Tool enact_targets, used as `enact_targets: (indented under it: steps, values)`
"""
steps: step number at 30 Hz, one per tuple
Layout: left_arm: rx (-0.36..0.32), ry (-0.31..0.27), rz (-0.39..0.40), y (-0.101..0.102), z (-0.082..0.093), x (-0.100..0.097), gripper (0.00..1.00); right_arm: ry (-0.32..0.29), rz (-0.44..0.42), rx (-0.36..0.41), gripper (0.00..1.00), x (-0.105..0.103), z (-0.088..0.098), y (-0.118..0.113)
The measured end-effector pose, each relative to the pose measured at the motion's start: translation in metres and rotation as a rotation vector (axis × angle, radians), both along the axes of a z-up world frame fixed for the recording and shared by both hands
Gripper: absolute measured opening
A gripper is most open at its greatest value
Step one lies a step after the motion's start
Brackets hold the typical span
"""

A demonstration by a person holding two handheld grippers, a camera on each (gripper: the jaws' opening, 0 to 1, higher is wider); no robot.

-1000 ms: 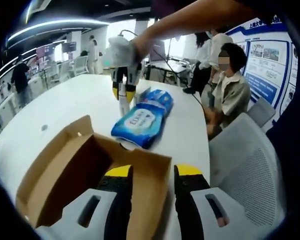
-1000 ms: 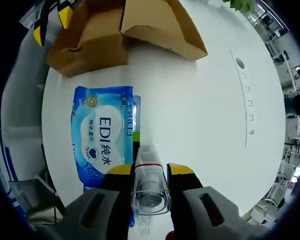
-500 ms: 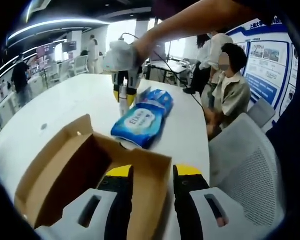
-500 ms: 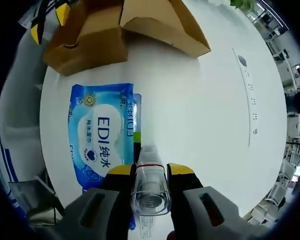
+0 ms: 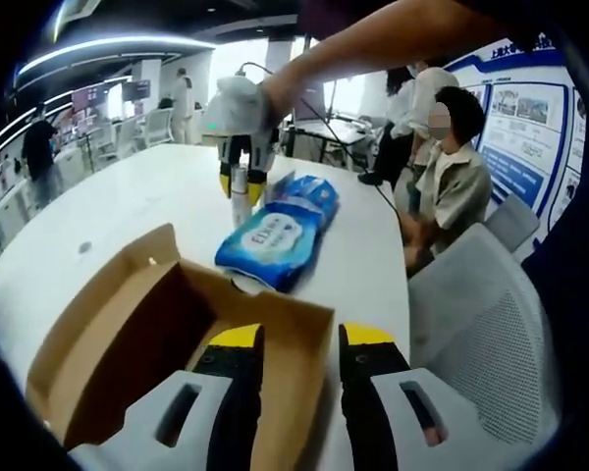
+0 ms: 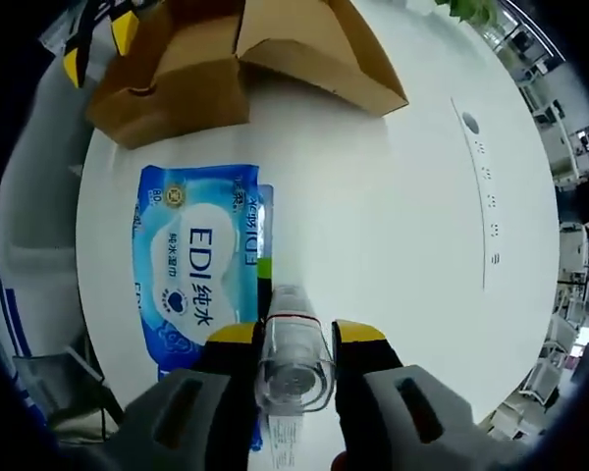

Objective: Operate the shoe box by opening the lid, removing the specified soft item, and placing it in the target area until the item is outside and the box remains undamaged.

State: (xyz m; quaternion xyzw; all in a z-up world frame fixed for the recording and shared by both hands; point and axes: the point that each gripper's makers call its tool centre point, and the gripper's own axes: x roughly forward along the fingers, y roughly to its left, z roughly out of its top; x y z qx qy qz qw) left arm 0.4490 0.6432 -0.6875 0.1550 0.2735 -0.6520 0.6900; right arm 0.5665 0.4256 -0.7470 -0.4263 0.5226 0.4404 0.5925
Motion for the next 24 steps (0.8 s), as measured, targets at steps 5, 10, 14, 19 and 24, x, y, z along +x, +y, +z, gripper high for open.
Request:
enact_targets:
  steps: [5, 10, 14, 19, 24]
  values:
    - [-0.004, -0.001, 0.004, -0.001, 0.002, 0.001, 0.29, -0.011, -0.013, 0.016, 0.28, 0.001, 0.007, 0.002]
    - [-0.010, 0.000, 0.004, -0.001, 0.004, 0.001, 0.29, -0.030, -0.052, 0.066, 0.28, 0.002, 0.022, 0.007]
    - [-0.009, -0.004, 0.002, 0.000, 0.005, 0.001, 0.29, -0.058, -0.056, 0.080, 0.28, 0.001, 0.035, 0.007]
    - [-0.017, -0.014, 0.006, 0.000, 0.009, 0.002, 0.30, -0.100, -0.099, 0.131, 0.27, -0.002, 0.054, 0.010]
    - [-0.016, -0.026, 0.007, 0.002, 0.014, 0.002, 0.30, -0.130, -0.108, 0.149, 0.26, -0.007, 0.070, 0.013]
